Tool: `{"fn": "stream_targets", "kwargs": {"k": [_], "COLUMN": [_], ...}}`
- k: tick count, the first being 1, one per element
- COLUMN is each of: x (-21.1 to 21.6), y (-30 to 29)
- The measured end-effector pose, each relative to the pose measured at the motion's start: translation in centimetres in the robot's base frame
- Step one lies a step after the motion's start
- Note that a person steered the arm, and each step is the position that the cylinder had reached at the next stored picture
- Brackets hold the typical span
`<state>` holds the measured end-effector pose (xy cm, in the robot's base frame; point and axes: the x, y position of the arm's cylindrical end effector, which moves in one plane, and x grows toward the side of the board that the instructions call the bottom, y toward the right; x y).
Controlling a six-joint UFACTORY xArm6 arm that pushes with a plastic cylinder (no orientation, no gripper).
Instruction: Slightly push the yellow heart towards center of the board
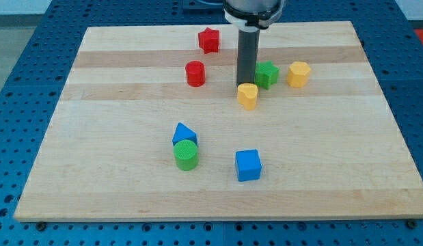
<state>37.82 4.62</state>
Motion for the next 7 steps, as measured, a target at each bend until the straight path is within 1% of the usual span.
{"fn": "stream_targets", "kwargs": {"k": [3, 6, 7], "x": [0.1, 1.6, 1.6], "y": [0.7, 2.3, 4.0]}}
